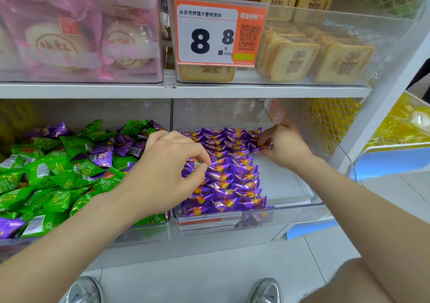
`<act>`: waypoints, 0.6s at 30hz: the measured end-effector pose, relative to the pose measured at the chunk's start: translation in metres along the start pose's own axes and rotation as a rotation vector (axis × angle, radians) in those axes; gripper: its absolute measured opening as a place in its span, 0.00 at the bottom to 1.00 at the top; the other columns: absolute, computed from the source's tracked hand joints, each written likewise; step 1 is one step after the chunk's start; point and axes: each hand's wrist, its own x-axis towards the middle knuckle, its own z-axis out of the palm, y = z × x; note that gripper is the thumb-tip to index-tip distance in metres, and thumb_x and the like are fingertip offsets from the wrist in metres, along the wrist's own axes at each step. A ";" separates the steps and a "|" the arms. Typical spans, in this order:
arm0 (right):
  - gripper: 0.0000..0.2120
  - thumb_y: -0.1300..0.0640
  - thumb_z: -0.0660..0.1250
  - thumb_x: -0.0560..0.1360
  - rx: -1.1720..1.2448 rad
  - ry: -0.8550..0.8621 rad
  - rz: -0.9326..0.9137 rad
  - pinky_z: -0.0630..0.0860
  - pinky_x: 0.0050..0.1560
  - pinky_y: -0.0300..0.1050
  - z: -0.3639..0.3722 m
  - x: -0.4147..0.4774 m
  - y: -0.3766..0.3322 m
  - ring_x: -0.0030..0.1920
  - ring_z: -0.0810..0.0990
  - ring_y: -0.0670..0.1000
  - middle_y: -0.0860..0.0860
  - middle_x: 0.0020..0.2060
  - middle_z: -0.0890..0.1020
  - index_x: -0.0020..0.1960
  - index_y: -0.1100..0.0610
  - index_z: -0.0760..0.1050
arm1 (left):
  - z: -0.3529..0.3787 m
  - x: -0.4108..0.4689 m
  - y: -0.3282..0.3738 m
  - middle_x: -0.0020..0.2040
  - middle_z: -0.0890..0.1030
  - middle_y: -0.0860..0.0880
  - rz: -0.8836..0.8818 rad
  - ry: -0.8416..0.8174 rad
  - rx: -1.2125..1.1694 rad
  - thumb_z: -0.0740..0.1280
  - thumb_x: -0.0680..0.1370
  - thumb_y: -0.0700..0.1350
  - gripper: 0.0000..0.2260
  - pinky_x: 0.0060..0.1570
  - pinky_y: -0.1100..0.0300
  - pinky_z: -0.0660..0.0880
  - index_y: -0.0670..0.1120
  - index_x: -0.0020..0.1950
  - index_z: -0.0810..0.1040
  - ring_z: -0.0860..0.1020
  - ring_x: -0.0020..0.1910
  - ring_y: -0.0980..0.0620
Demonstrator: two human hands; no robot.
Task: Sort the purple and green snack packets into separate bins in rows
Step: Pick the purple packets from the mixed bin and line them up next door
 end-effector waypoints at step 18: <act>0.06 0.54 0.75 0.69 -0.017 0.010 0.037 0.85 0.45 0.54 -0.005 -0.001 -0.004 0.44 0.84 0.56 0.51 0.44 0.86 0.46 0.50 0.86 | -0.001 -0.001 0.000 0.43 0.78 0.66 0.019 -0.001 -0.012 0.70 0.80 0.50 0.04 0.70 0.54 0.62 0.59 0.47 0.81 0.75 0.53 0.63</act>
